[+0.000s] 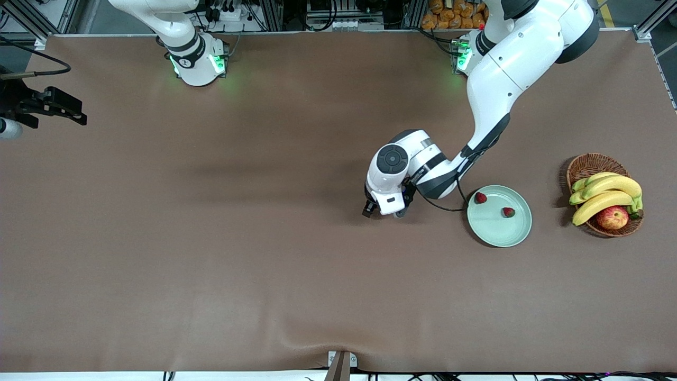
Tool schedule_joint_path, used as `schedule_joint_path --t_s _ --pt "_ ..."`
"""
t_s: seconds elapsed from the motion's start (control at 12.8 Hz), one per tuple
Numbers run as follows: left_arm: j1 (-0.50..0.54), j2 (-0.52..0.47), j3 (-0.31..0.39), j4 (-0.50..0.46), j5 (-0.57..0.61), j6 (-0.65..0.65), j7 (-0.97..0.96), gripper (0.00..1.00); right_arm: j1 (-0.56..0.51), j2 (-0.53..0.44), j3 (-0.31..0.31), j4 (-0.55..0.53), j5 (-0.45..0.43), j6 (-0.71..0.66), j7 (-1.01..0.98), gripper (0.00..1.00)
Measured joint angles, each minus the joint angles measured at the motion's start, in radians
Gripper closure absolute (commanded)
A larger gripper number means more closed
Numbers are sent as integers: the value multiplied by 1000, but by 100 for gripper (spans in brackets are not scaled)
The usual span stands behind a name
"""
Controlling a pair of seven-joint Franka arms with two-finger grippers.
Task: Collect all strawberries into plate
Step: 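Carry the strawberry with the left gripper and release it onto the plate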
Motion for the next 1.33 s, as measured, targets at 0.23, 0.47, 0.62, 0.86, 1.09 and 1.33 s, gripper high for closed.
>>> schedule_joint_path --t_s 0.23,0.47,0.62,0.86,1.09,1.33 --pt "-1 0 -1 16 0 5 1 100 -3 0 -3 1 10 33 3 0" --pt "4 -4 0 18 0 2 1 100 -23 4 -4 1 44 53 5 0" --pt "30 -25 -8 23 1 -30 14 100 -26 5 -4 1 49 54 6 0" --pt "121 -81 -76 32 1 -164 93 100 -27 5 -4 1 50 53 18 0" --pt "291 -115 -214 32 0 -318 212 100 -27 6 -4 1 49 53 22 0" --pt "431 -118 -286 24 1 -435 360 100 -26 8 -3 1 49 51 23 0"
